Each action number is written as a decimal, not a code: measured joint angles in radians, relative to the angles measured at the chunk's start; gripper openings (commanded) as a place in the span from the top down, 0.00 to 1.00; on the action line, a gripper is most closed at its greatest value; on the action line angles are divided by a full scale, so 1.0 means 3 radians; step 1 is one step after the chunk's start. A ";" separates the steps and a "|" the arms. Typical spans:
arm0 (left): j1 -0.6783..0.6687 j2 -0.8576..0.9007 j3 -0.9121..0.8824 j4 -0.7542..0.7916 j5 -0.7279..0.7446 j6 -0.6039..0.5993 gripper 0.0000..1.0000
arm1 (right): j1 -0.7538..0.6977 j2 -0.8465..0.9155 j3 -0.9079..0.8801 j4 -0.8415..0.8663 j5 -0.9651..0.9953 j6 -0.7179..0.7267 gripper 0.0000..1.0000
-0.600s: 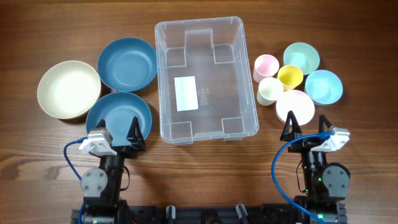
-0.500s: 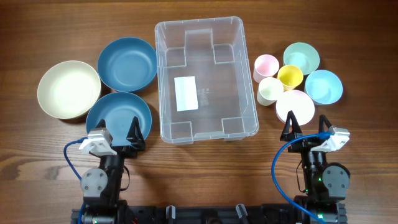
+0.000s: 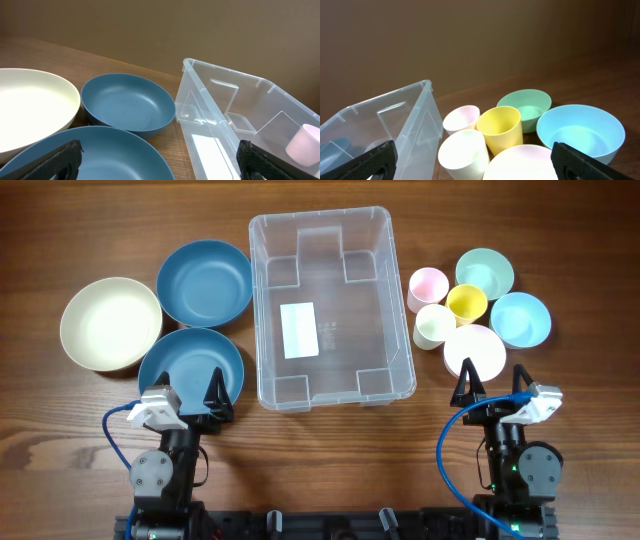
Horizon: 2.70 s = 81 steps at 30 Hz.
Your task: Pack container
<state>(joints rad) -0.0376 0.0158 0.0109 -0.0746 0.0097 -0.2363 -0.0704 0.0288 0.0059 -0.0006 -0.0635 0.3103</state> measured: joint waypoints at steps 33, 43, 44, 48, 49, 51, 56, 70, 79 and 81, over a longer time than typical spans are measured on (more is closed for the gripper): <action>0.0000 0.0000 0.0001 0.0000 0.0000 0.0000 0.00 | 0.0000 0.0000 0.0000 0.0000 0.0000 0.0000 0.00; 0.0000 0.0010 -0.0005 0.0244 -0.0014 -0.0001 0.00 | 0.0000 0.0000 0.0000 0.0000 0.0000 0.0000 0.00; 0.0000 0.0019 -0.0010 0.0473 -0.0066 0.0000 0.00 | 0.0000 0.0000 0.0000 0.0000 0.0000 0.0000 0.00; 0.0000 0.0019 0.0058 0.0797 -0.0259 0.0000 0.00 | 0.0000 0.0000 0.0000 0.0000 0.0000 0.0000 0.00; 0.0000 0.0020 0.0098 0.0783 -0.0313 0.0000 0.01 | 0.0000 0.0000 0.0000 0.0000 -0.0001 0.0000 0.00; 0.0000 0.0071 0.0290 0.0707 -0.0476 0.0000 0.01 | 0.0000 0.0000 0.0000 0.0000 0.0000 0.0000 0.00; 0.0000 0.0493 0.1100 0.0626 -0.0774 0.0000 0.01 | 0.0000 0.0000 0.0001 0.0001 -0.0001 0.0000 0.00; 0.0009 0.3710 0.4754 -0.1598 -0.1516 0.0113 0.00 | 0.0000 0.0001 0.0001 0.0001 -0.0001 0.0000 0.00; 0.0145 0.4996 0.5744 -0.1929 -0.1883 0.0191 0.00 | 0.0000 0.0000 0.0001 0.0000 -0.0001 0.0000 0.00; 0.0146 0.5094 0.5742 -0.1901 -0.1930 0.0201 0.00 | 0.0000 0.0000 0.0001 0.0000 -0.0001 0.0000 0.00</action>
<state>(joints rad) 0.0063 1.5440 1.7336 -0.6449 -0.5694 -0.1761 -0.0704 0.0288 0.0063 -0.0006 -0.0639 0.3103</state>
